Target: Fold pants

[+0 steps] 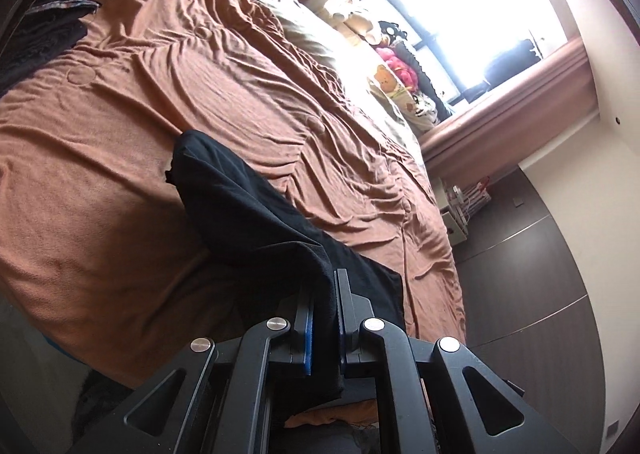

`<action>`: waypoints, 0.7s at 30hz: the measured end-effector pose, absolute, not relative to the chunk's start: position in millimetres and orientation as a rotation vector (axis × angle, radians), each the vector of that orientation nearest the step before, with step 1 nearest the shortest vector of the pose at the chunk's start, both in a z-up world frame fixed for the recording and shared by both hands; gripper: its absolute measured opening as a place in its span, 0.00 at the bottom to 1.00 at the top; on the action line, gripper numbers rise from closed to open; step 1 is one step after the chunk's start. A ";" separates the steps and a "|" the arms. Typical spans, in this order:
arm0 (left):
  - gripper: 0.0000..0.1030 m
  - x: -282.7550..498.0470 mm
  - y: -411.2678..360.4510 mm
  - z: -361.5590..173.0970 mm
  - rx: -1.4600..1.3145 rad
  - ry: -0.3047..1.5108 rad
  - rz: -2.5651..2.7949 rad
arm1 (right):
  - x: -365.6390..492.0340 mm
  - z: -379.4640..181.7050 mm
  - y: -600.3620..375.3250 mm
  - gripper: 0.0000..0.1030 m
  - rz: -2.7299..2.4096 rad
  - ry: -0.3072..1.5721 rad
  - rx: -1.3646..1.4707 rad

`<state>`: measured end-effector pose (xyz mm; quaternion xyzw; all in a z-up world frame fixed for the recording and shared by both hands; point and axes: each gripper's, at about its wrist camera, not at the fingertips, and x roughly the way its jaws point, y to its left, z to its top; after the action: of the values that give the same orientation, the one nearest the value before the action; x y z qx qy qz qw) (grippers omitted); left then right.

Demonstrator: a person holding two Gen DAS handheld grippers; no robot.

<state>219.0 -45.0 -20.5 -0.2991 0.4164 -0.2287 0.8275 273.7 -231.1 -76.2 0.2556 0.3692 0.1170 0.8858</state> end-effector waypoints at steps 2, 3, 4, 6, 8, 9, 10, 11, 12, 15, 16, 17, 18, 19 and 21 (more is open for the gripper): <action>0.09 219.5 -56.6 -15.0 -0.616 0.887 -0.507 | 263.9 -76.0 -243.6 0.21 0.241 0.750 0.544; 0.09 220.0 -63.3 -12.5 -0.606 0.889 -0.517 | 259.1 -76.4 -250.4 0.35 0.233 0.743 0.552; 0.09 220.7 -70.4 -9.9 -0.595 0.889 -0.526 | 253.5 -76.5 -256.8 0.45 0.223 0.731 0.561; 0.09 221.0 -84.3 -4.9 -0.575 0.888 -0.546 | 242.3 -77.2 -270.3 0.69 0.193 0.700 0.577; 0.09 221.0 -96.8 -1.2 -0.559 0.891 -0.564 | 233.6 -77.4 -281.6 0.70 0.175 0.691 0.592; 0.09 221.2 -103.1 0.2 -0.551 0.893 -0.572 | 229.6 -78.5 -287.9 0.70 0.170 0.688 0.601; 0.09 221.5 -109.4 1.8 -0.542 0.895 -0.581 | 225.5 -79.2 -293.7 0.70 0.163 0.684 0.607; 0.09 221.5 -115.6 3.2 -0.531 0.896 -0.588 | 223.6 -79.7 -298.6 0.70 0.154 0.681 0.611; 0.09 221.8 -120.9 4.2 -0.523 0.897 -0.596 | 219.6 -80.4 -304.1 0.70 0.147 0.677 0.615; 0.09 222.2 -141.8 8.3 -0.499 0.904 -0.617 | 208.6 -80.0 -315.6 0.70 0.134 0.663 0.640; 0.09 223.1 -147.6 8.6 -0.490 0.906 -0.624 | 204.9 -79.7 -320.2 0.70 0.130 0.657 0.649; 0.09 223.4 -154.1 9.0 -0.482 0.909 -0.631 | 201.3 -80.2 -324.4 0.70 0.125 0.652 0.655; 0.09 223.3 -160.9 9.2 -0.473 0.913 -0.639 | 198.2 -81.0 -328.2 0.70 0.118 0.648 0.661; 0.09 224.1 -168.1 9.2 -0.464 0.916 -0.646 | 194.6 -81.2 -331.5 0.70 0.110 0.645 0.667; 0.09 224.8 -183.1 8.0 -0.444 0.926 -0.660 | 187.5 -83.5 -339.2 0.70 0.100 0.639 0.686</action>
<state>224.8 -183.1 8.0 -0.2086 0.4347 -0.3097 0.8195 187.5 -339.2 -83.5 0.3303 0.3078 0.0482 0.8910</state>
